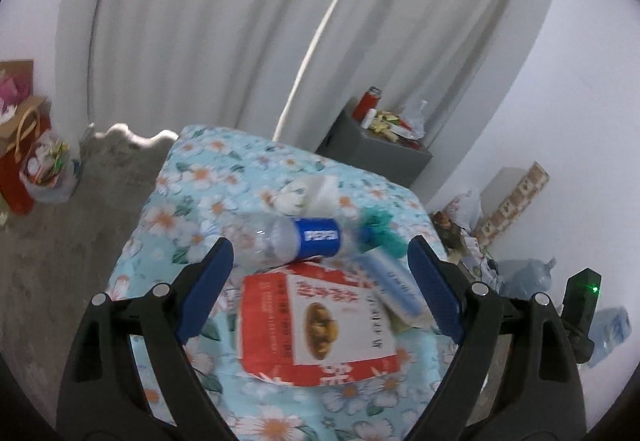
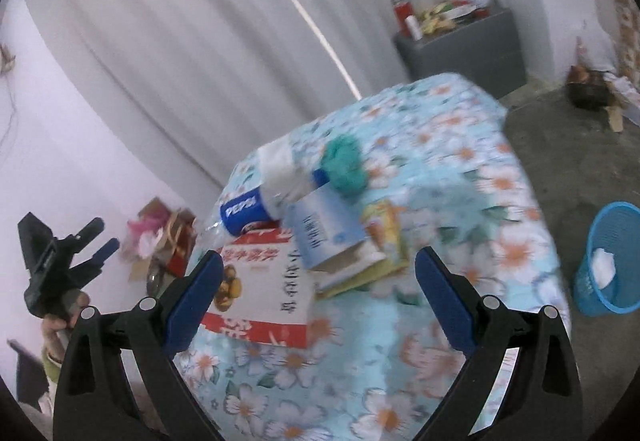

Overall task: Collect trash
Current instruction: 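Move both tools back over the bed toward the remaining trash, then grasp the white tissue with the left gripper while the right gripper grasps the teal plastic bag, then carry tissue and teal bag over the wastebasket and open both grippers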

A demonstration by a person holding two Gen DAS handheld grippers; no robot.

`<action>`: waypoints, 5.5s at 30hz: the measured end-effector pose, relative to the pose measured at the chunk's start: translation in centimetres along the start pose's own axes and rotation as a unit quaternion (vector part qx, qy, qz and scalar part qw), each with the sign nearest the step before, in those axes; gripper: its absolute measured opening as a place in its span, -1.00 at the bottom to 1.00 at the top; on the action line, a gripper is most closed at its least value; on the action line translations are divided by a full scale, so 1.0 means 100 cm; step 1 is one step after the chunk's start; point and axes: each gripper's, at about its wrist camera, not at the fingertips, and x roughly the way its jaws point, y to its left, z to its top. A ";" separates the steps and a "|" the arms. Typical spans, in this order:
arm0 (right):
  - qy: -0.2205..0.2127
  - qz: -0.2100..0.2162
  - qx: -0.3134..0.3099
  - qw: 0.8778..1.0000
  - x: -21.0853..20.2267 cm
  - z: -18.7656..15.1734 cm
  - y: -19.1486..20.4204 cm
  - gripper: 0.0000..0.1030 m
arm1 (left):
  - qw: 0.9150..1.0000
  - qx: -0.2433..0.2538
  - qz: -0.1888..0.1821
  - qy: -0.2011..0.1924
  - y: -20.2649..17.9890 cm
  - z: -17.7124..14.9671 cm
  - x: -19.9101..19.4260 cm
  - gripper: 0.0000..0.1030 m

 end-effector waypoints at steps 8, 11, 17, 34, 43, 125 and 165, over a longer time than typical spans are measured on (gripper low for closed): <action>0.030 -0.006 0.003 1.000 0.029 0.009 0.017 0.82 | 0.999 -0.040 -0.012 0.023 0.047 0.001 0.038 0.64; 0.035 -0.017 0.003 0.999 0.039 0.016 0.017 0.82 | 0.998 -0.049 -0.022 0.028 0.055 0.006 0.052 0.64; 0.058 -0.036 0.027 0.997 0.061 0.015 -0.003 0.82 | 0.997 -0.035 -0.061 0.043 0.043 0.028 0.081 0.64; 0.050 -0.013 0.099 0.994 0.077 0.038 -0.059 0.82 | 0.970 -0.015 -0.043 0.239 -0.010 0.094 0.286 0.13; 0.058 -0.009 0.107 0.993 0.089 0.044 -0.072 0.80 | 0.964 -0.041 -0.043 0.261 0.001 0.087 0.318 -0.72; 0.126 0.114 0.366 0.915 0.177 0.075 -0.136 -0.08 | 0.990 0.035 -0.128 0.035 -0.056 0.097 0.150 -0.92; -0.032 0.169 0.374 0.911 0.010 0.031 -0.144 -0.78 | 0.971 0.071 -0.225 0.039 -0.111 0.063 0.132 -0.92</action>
